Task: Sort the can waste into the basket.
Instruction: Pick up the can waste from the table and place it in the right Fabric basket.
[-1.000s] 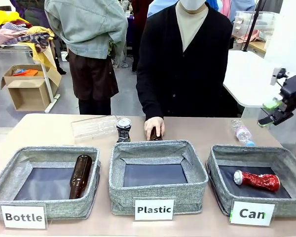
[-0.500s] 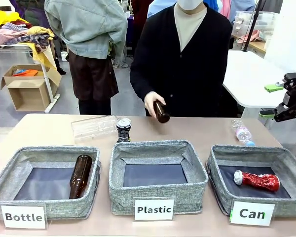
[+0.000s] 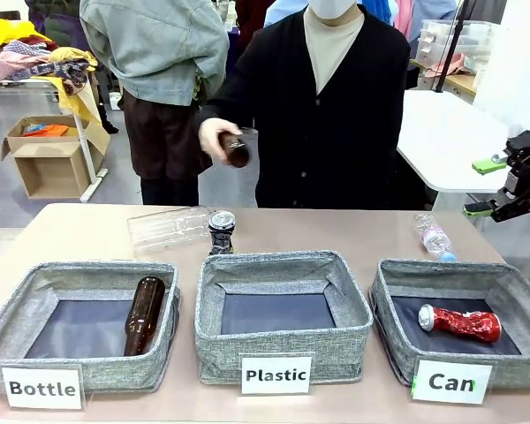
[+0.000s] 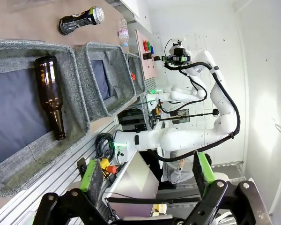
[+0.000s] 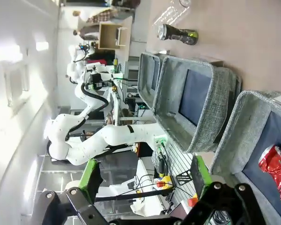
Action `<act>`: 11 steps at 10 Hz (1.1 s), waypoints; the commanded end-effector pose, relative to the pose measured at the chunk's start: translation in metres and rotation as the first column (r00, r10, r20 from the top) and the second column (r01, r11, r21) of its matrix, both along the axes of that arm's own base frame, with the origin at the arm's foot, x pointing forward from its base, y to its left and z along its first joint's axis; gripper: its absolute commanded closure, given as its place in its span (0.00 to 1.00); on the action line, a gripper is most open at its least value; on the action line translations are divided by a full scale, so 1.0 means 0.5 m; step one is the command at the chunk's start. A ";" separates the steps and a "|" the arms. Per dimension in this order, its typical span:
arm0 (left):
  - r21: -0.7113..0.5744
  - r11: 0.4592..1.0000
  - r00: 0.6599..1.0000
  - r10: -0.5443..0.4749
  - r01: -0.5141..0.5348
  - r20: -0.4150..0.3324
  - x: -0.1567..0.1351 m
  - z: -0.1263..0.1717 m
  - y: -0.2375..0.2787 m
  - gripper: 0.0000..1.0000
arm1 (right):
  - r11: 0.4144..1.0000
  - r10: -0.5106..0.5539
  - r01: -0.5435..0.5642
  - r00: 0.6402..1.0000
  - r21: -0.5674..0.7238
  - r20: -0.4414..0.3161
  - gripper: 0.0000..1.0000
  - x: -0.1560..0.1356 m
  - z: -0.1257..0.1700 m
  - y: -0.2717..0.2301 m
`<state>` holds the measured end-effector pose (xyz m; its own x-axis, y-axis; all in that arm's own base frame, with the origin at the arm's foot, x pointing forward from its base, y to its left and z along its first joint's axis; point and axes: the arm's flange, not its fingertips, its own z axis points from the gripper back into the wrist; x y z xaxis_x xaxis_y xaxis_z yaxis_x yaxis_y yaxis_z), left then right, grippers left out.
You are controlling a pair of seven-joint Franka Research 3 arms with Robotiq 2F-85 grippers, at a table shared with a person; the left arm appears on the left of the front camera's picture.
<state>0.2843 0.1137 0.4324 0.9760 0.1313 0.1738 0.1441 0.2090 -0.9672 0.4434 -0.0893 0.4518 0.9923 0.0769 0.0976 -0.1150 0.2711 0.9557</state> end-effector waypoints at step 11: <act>-0.295 0.943 0.985 0.172 -0.155 0.032 -0.101 0.013 0.258 0.00 | 1.000 0.017 -0.017 1.000 0.005 0.017 0.00 0.004 0.005 -0.008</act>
<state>0.2312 0.2411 0.4397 0.9267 0.3503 0.1361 0.1484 -0.0085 -0.9889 0.4439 -0.0902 0.4514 0.9924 0.0755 0.0972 -0.1143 0.2712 0.9557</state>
